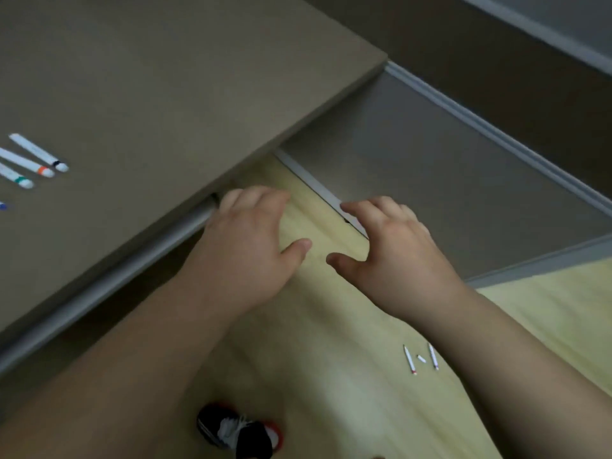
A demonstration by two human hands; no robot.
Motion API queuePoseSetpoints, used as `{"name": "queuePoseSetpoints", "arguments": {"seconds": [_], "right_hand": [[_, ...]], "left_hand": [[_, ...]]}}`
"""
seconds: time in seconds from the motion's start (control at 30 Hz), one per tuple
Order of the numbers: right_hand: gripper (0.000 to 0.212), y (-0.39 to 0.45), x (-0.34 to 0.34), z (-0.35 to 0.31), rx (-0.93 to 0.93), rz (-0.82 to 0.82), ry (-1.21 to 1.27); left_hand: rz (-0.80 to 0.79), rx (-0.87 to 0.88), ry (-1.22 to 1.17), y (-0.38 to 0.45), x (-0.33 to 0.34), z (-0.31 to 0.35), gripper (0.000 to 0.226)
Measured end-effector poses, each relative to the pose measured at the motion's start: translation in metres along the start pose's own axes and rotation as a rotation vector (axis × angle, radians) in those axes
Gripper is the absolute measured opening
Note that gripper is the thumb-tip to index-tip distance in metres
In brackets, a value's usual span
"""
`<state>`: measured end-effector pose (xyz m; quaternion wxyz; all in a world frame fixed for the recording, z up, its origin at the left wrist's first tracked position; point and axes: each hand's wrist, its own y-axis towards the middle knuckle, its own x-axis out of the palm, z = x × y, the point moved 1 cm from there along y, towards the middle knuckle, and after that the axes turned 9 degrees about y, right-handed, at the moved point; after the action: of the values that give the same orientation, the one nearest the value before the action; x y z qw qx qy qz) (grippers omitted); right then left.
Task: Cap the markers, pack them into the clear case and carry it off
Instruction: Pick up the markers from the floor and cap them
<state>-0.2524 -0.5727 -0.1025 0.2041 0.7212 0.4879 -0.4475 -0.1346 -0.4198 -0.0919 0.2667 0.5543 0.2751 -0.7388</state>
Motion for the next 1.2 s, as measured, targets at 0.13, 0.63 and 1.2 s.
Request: {"name": "queuePoseSetpoints", "arguments": {"seconds": [0.13,0.63,1.2], "right_hand": [[0.070,-0.060,-0.040,0.091,0.119,0.045,0.030],[0.070,-0.215,-0.021,0.268,0.550,0.029,0.143],[0.069,-0.239,0.038,0.293,0.827,0.153,0.231]], "left_hand": [[-0.087,0.102,-0.031,-0.005,0.034,0.103,0.067],[-0.440,0.374,0.110,-0.025,0.176,0.266,0.072],[-0.519,0.629,0.214,-0.016,0.237,0.266,0.069]]}}
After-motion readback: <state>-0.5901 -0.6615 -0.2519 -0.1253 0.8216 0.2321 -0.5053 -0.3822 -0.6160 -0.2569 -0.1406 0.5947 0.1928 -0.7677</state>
